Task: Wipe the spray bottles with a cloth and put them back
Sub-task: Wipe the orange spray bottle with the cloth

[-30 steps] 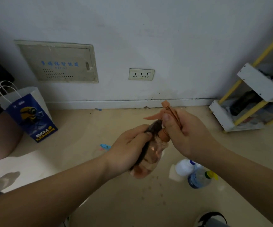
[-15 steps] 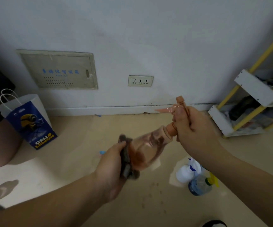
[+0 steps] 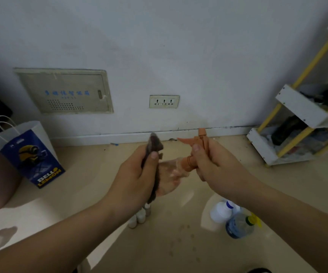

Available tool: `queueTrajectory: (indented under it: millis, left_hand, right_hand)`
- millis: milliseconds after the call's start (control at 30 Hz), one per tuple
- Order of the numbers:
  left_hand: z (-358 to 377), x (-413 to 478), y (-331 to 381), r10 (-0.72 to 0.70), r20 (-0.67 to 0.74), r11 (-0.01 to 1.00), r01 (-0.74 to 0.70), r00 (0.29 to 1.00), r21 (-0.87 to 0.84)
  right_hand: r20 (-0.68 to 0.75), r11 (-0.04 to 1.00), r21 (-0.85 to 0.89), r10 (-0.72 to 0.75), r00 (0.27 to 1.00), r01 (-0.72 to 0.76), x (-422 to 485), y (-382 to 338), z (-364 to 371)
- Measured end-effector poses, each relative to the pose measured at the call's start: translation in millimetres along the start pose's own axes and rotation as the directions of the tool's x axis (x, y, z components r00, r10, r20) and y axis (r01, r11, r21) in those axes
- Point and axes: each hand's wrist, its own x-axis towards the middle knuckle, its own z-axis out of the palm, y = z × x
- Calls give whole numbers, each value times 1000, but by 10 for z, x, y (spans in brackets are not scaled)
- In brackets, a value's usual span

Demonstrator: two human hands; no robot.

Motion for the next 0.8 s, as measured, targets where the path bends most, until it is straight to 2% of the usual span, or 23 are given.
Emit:
queueTrajectory:
  millis: [100, 233, 300, 367, 433, 567, 667, 733, 800]
  left_hand:
    - [53, -16, 115, 42, 54, 998, -39, 998, -48]
    - [42, 64, 145, 36, -22, 999, -37, 999, -23]
    - [56, 24, 183, 176, 6, 983, -176, 984, 51]
    - [90, -58, 217, 386, 156, 904, -407, 909, 130]
    - [110, -82, 172, 475, 294, 830, -533, 829, 162]
    - [70, 19, 40, 476, 313, 842, -529, 822, 110]
    - [29, 82, -50, 464, 285, 825, -526, 839, 205]
    - [-13, 107, -78, 415, 274, 833, -483, 868, 269]
    - [-39, 123, -108, 279, 261, 890, -351, 924, 291]
  right_hand:
    - [101, 995, 37, 86, 991, -90, -49, -24, 6]
    - [178, 981, 120, 127, 976, -150, -97, -72, 24]
    - [188, 977, 152, 122, 975, -152, -108, -84, 46]
    - [209, 980, 164, 75, 975, -110, -113, -105, 80]
    - [227, 991, 112, 42, 973, -69, -123, -126, 101]
    - [248, 997, 67, 19, 969, -37, -118, -129, 125]
    - [251, 985, 150, 45, 967, -85, -141, -107, 144]
    - [265, 988, 120, 60, 962, -95, -152, -63, 138]
    - [269, 999, -11, 39, 962, -37, -150, -19, 114]
